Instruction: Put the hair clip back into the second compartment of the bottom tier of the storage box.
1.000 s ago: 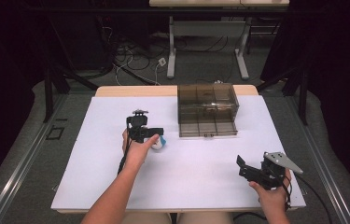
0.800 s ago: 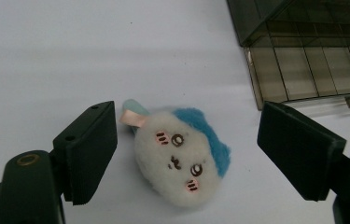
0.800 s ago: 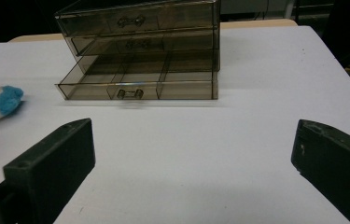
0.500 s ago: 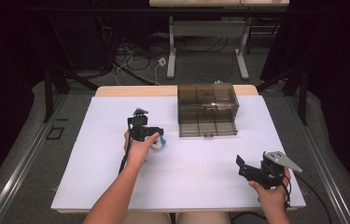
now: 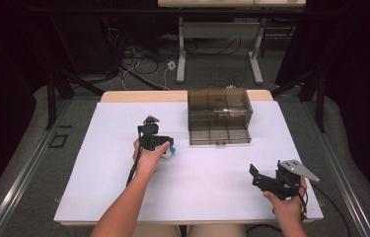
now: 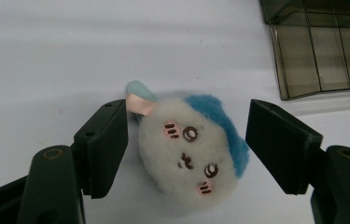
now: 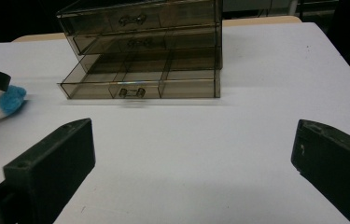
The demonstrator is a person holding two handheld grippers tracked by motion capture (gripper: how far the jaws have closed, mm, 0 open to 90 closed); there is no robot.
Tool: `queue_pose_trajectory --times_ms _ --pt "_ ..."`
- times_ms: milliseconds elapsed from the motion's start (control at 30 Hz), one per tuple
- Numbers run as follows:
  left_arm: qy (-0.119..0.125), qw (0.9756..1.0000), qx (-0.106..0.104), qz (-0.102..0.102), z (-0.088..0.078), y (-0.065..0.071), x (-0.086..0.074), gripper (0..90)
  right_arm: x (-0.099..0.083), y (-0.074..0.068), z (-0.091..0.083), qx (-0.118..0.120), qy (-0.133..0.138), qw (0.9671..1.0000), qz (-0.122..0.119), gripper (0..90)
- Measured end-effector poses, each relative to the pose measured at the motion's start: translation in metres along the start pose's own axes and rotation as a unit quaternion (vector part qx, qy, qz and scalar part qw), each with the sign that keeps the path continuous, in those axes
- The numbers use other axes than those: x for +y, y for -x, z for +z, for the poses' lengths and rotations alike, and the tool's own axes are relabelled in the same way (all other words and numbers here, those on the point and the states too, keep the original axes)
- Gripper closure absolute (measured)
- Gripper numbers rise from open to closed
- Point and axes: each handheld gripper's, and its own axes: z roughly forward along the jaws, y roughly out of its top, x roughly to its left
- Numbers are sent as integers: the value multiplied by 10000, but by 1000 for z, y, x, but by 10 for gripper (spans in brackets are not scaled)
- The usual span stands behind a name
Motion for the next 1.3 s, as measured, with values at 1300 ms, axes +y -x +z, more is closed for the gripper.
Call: queue_pose_trajectory --times_ms 1300 --pt "88 9999 -4 -53 -1 -4 1 508 -3 1 1 -34 109 9999 118 0"
